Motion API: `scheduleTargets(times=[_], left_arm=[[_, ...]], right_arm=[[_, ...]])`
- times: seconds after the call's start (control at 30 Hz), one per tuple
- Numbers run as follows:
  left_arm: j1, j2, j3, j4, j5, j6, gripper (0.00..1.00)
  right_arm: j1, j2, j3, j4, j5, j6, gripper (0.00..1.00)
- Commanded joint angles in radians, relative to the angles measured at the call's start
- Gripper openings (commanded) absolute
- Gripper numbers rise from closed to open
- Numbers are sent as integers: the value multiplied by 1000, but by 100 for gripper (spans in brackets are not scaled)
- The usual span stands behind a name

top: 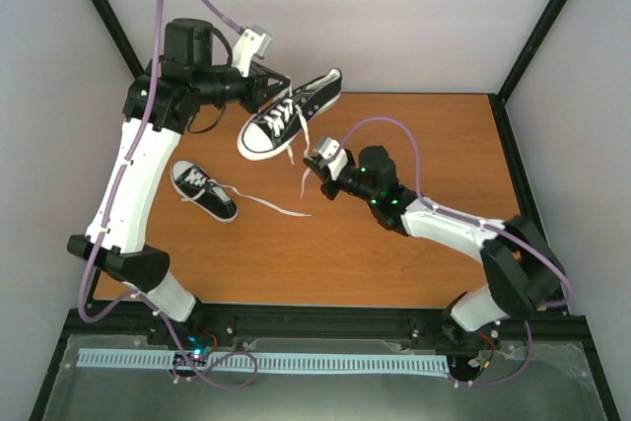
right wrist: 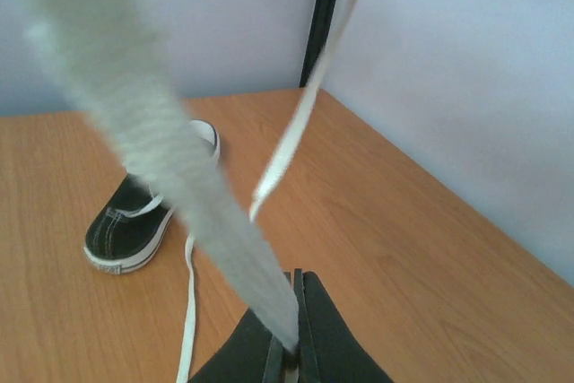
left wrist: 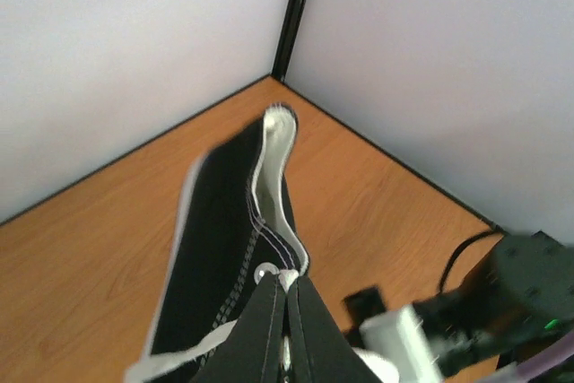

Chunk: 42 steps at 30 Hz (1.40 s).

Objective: Tie the shoes
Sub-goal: Pick up the shoelace from the shoe.

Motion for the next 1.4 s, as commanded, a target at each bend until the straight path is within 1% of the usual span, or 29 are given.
scheduleTargets(times=[0.0, 0.07, 0.2, 0.3, 0.4, 0.5, 0.63, 0.87, 1.0, 1.03, 1.07, 1.1, 1.13, 1.17, 1.2, 1.27, 1.37], left_arm=[[10, -68, -122, 66, -69, 46, 1], [15, -76, -222, 95, -79, 46, 1], [14, -71, -407, 188, -50, 36, 1], [3, -42, -539, 266, -27, 26, 1], [-28, -9, -675, 357, -24, 19, 1], [-71, 32, -750, 421, -21, 15, 1], [-106, 84, -781, 444, 10, 9, 1], [-117, 149, -794, 428, 59, 49, 1], [-120, 202, -755, 367, 85, 135, 1], [-120, 223, -724, 315, 88, 185, 6], [-120, 246, -684, 242, 88, 244, 20], [-120, 270, -632, 160, 80, 321, 39], [-119, 295, -585, 41, 65, 408, 57], [-116, 301, -542, -9, 50, 461, 71], [-109, 300, -515, -75, 39, 510, 78], [-88, 265, -505, -134, 10, 588, 84], [-42, 218, -546, -185, -33, 771, 87]], right_arm=[[-53, -171, -16, -201, -71, 24, 3], [-71, -235, -5, -376, -115, -4, 3], [-100, -315, 51, -725, -98, -20, 3], [-148, -332, 86, -891, -78, 54, 3], [-214, -295, 138, -1014, -54, 102, 3], [-281, -252, 160, -1070, -47, 122, 3], [-359, -216, 208, -1107, -72, 156, 3], [-375, -236, 281, -1167, -50, 167, 3], [-376, -245, 276, -1183, -80, 169, 3], [-375, -242, 270, -1186, -86, 172, 3], [-375, -238, 269, -1191, -89, 176, 3], [-375, -232, 270, -1198, -90, 181, 3], [-375, -226, 270, -1208, -92, 188, 3], [-375, -221, 271, -1211, -92, 195, 3], [-375, -218, 273, -1216, -96, 202, 3], [-375, -211, 273, -1225, -108, 210, 3], [-375, -206, 271, -1228, -127, 218, 3]])
